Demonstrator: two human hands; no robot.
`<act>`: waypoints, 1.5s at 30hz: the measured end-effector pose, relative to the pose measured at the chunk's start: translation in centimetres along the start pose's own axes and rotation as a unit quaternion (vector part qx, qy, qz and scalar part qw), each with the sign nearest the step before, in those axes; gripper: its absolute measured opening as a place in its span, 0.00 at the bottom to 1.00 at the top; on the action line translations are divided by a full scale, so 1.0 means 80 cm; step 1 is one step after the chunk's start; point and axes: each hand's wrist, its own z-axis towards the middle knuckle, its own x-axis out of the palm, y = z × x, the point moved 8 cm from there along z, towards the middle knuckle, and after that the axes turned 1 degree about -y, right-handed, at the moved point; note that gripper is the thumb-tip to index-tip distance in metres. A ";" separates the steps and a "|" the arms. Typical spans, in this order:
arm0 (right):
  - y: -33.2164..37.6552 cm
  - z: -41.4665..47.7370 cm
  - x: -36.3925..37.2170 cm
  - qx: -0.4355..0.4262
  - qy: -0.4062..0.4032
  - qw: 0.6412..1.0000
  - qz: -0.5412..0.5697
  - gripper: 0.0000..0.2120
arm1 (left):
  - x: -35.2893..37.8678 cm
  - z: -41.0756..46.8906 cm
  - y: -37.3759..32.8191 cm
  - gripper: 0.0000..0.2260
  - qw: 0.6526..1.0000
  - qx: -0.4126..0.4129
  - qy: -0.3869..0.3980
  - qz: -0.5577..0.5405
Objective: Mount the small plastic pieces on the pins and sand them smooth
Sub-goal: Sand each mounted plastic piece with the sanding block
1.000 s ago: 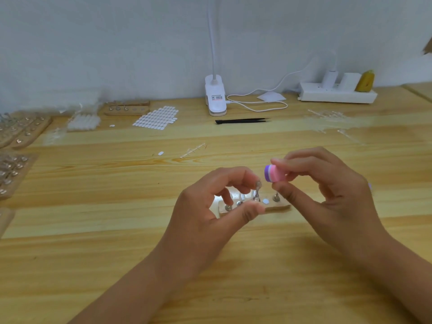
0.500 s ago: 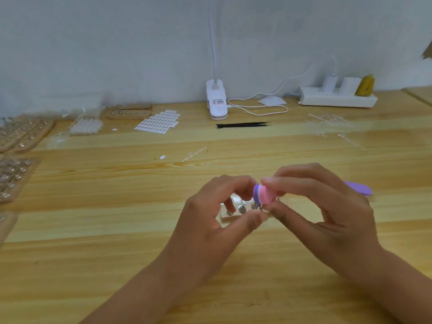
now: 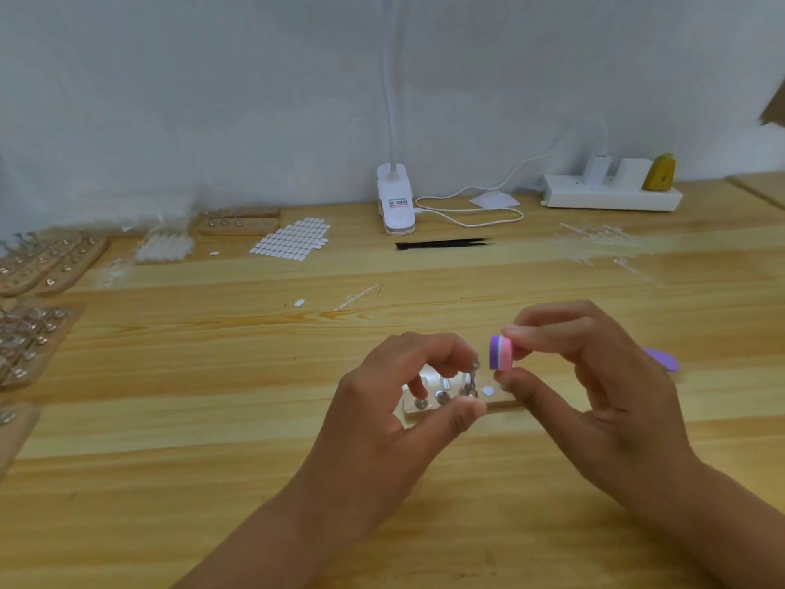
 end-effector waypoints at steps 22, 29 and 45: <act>0.014 -0.007 0.009 -0.084 0.009 0.993 -0.081 0.13 | 0.002 -0.003 -0.005 0.11 0.999 0.017 -0.015 0.031; 0.014 -0.006 0.004 -0.090 -0.013 0.991 -0.093 0.12 | -0.005 -0.001 0.000 0.12 0.999 -0.016 -0.029 -0.001; 0.009 -0.004 0.000 -0.093 0.002 0.989 -0.115 0.11 | -0.006 0.000 0.005 0.10 0.998 -0.053 -0.015 -0.033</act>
